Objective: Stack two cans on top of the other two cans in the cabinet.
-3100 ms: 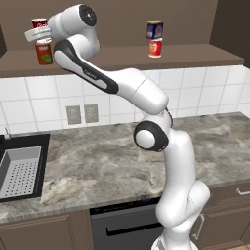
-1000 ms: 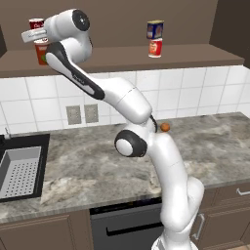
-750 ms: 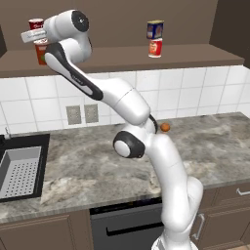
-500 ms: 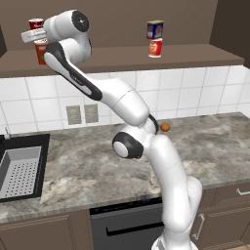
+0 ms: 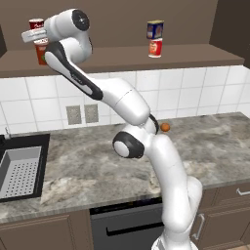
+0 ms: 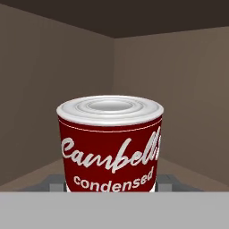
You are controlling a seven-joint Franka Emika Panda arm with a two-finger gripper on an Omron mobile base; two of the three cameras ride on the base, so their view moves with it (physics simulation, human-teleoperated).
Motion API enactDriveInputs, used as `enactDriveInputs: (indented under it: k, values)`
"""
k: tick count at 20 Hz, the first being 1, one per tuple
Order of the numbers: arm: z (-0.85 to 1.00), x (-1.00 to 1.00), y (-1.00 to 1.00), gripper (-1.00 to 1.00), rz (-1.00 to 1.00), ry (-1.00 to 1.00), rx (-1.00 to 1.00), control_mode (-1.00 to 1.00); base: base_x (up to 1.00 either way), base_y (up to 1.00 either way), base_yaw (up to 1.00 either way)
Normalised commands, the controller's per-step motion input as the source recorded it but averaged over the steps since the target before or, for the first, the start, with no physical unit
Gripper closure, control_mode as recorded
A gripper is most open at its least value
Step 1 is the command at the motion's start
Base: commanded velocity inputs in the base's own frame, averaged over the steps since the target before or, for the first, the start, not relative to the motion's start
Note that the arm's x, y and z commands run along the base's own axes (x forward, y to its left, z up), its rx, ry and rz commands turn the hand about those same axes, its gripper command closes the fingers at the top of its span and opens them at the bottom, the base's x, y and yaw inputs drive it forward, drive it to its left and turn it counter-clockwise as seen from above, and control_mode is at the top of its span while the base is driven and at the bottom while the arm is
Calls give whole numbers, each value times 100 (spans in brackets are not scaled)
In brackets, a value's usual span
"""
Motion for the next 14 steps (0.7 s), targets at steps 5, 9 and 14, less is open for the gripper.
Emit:
enactDriveInputs:
  k: [5, 9, 14]
  values:
    - [-2, 0, 0, -100, -1, 0, 0, -100, 0, 0, 0]
    - [-1, 0, 0, -100, 0, 0, 0, -100, 0, 0, 0]
    - [0, 0, 0, -100, -1, 0, 0, -100, 0, 0, 0]
